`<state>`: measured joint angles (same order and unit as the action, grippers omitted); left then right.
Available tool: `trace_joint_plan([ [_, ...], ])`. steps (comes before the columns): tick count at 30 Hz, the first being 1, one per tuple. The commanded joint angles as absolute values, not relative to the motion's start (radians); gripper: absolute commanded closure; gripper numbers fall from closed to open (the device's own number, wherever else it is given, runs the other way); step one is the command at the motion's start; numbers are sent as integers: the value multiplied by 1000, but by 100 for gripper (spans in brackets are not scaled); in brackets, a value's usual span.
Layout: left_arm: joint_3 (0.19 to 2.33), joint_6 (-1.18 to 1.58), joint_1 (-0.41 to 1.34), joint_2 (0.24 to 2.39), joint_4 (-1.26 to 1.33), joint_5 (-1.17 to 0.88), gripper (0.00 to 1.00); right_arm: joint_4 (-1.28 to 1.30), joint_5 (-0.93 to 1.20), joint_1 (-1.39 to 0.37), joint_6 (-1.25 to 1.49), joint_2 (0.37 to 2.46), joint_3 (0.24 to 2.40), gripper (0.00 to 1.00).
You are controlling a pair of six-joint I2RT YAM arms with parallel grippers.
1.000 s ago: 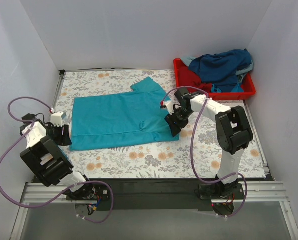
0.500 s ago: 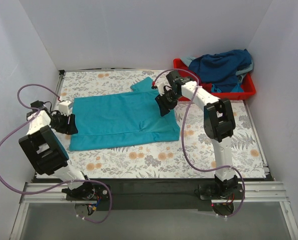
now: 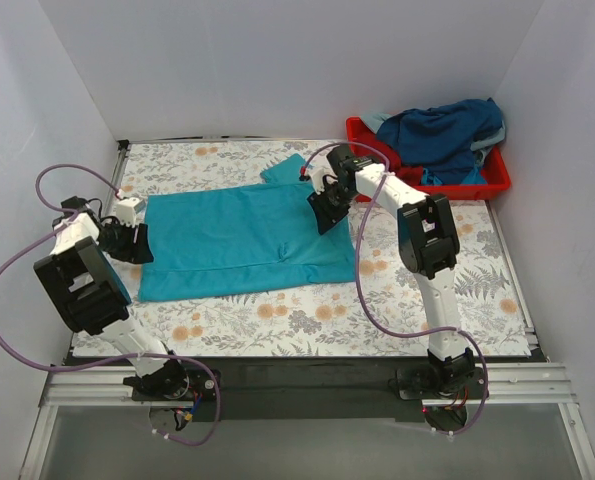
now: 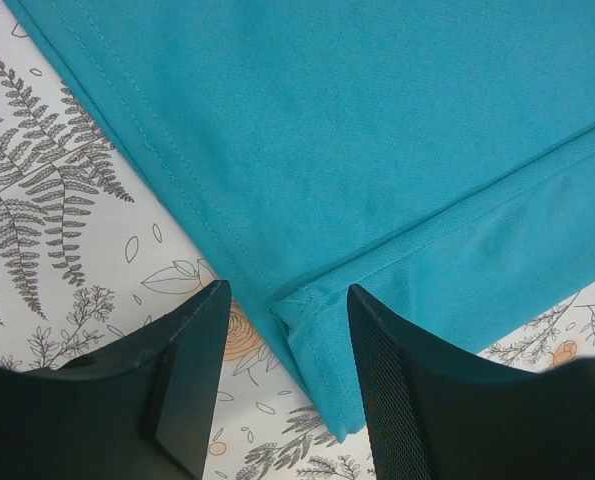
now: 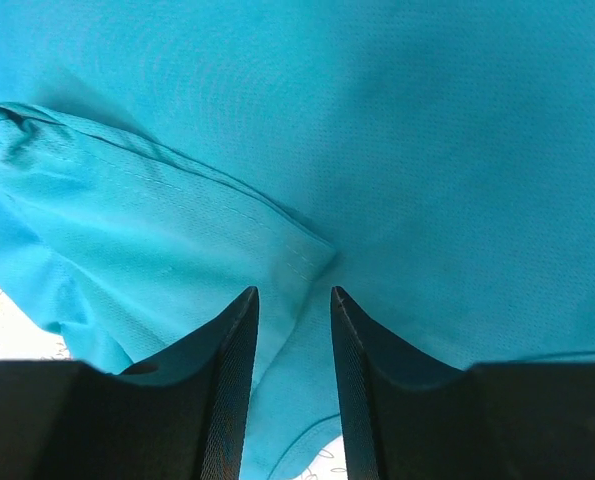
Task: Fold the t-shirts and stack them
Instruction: Fold the tshirt
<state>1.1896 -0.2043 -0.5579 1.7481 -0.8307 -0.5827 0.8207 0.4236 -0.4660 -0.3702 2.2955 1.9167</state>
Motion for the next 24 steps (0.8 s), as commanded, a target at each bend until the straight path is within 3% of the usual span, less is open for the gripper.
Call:
trace_joint_plan([
  [1,1223,-238,-551,1744,-830,-601,51,834,465,-482,-359,2299,1954,59],
  [6,1232,-276,-542,1752,-838,-606,51,835,469,-488,-353,2321,1954,62],
  [9,1247,-351,-537,1755,-885,-624,52,834,468,-488,-350,2324,1953,72],
  [13,1262,-437,-531,1767,-925,-626,53,833,472,-488,-342,2307,1948,99],
  [24,1333,-571,-515,1856,-1046,-566,56,830,494,-489,-331,2276,1948,99],
])
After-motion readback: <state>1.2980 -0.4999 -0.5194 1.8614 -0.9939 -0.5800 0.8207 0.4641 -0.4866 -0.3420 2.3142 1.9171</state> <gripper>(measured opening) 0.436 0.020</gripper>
